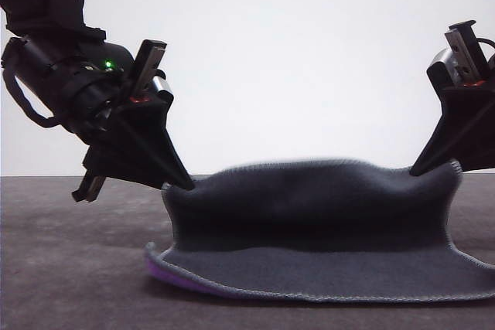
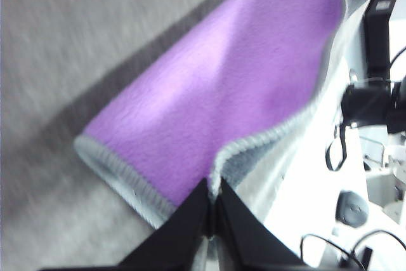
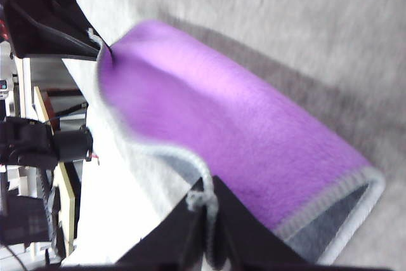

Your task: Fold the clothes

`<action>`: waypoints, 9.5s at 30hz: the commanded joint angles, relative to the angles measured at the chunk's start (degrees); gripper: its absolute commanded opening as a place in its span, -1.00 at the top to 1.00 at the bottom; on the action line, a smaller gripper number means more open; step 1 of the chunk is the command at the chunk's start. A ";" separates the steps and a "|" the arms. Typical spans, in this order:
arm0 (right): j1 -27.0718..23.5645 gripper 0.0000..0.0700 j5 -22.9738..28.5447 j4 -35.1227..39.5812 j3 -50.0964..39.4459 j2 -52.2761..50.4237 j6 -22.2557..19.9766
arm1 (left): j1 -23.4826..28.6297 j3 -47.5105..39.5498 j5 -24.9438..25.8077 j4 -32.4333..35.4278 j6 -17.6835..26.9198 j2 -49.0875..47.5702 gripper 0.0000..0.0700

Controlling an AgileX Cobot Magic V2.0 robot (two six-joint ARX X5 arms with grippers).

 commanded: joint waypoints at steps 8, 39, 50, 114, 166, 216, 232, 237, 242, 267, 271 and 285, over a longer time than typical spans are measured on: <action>0.02 1.00 0.11 -2.77 0.70 0.48 -2.18 | -1.68 0.94 1.50 -3.39 2.65 0.12 1.00; -1.18 -0.24 0.27 -8.41 1.03 -0.07 -4.94 | -3.00 1.32 3.42 -6.95 2.29 0.09 -0.06; -4.27 -0.23 13.81 -11.62 1.09 -16.47 0.97 | 2.23 6.02 -2.51 -8.88 0.92 -1.82 -0.06; 11.60 1.00 2.95 25.63 -12.61 -7.87 23.65 | 10.16 8.28 -16.92 -7.06 -1.81 -6.11 -0.05; 33.66 -0.09 5.78 70.38 -12.00 -3.11 47.28 | 10.60 8.28 -16.98 -7.88 -1.81 -6.12 -0.05; 5.95 0.97 46.31 27.76 -12.00 -29.81 13.27 | 16.81 8.28 -28.90 -3.94 -4.14 -6.29 0.96; 5.95 0.97 46.31 27.81 -12.00 -29.81 13.27 | 16.52 -8.88 -42.13 9.16 -2.63 -21.05 0.96; 5.95 0.97 46.31 27.91 -12.00 -29.81 13.27 | 16.52 -25.06 -45.08 21.71 -5.92 -36.69 0.96; 5.95 0.97 46.32 27.94 -12.00 -29.81 13.27 | 16.59 -37.50 -49.26 25.48 -7.23 -52.93 0.96; 5.95 0.97 46.31 27.94 -12.00 -29.81 13.27 | 18.14 -61.21 -52.88 19.49 -12.86 -101.72 0.96; 5.95 0.97 46.31 27.95 -12.00 -29.81 13.27 | 18.20 -61.51 -52.86 19.51 -12.99 -103.97 0.96; 5.95 0.97 46.31 28.18 -12.00 -29.81 13.27 | 18.03 -61.51 -52.84 19.45 -13.00 -103.77 0.96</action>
